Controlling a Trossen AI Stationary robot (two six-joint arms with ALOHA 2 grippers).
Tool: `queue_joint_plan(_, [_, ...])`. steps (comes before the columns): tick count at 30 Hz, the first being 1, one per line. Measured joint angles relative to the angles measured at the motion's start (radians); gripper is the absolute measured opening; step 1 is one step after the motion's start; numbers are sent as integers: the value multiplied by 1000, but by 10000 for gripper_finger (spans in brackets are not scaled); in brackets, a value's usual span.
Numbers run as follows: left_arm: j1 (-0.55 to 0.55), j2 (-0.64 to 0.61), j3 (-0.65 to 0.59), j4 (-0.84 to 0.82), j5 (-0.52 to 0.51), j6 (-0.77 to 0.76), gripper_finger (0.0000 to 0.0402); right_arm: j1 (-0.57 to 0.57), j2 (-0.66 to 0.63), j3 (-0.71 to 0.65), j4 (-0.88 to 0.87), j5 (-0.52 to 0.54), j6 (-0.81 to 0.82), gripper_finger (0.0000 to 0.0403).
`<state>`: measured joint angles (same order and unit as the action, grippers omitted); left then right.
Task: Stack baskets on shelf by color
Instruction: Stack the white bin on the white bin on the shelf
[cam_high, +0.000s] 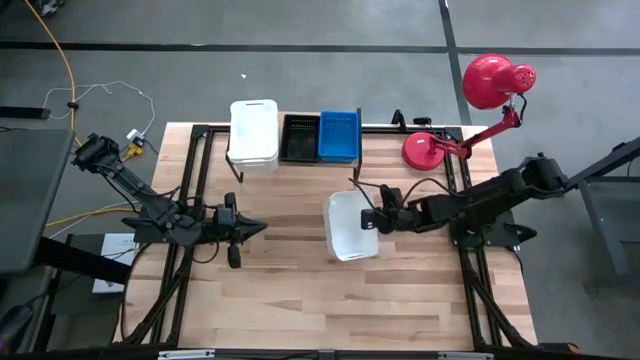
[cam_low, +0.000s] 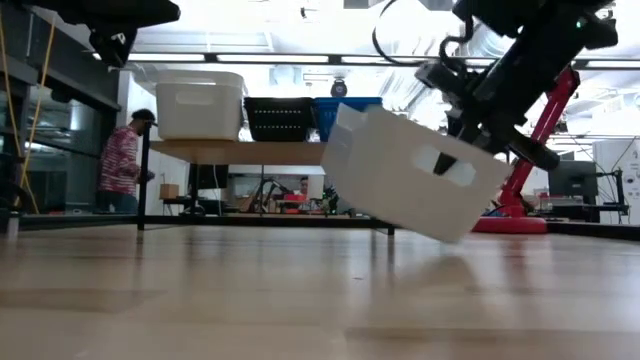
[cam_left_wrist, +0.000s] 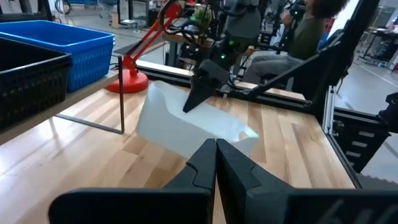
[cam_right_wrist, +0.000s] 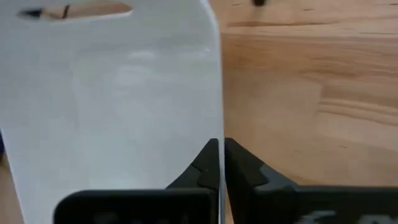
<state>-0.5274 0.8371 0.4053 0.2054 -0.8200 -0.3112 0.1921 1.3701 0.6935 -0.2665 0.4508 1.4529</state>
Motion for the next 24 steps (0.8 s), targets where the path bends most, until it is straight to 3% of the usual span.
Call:
queue_joint_plan(7, [0, 0, 0, 0, -1, -1, 0, -11, 0, -22, 10, 4, 5, 21])
queue_joint_plan(14, [0, 0, 0, 0, -1, -4, 0, -11, 0, -22, 62, 11, -43, 87])
queue_joint_plan(20, [0, 0, 0, 1, -1, -4, 0, -11, -2, -22, 167, 42, -180, 140])
queue_joint_plan(24, [0, 0, 0, 0, -1, -5, 0, -11, -41, -22, 143, 49, -299, 160])
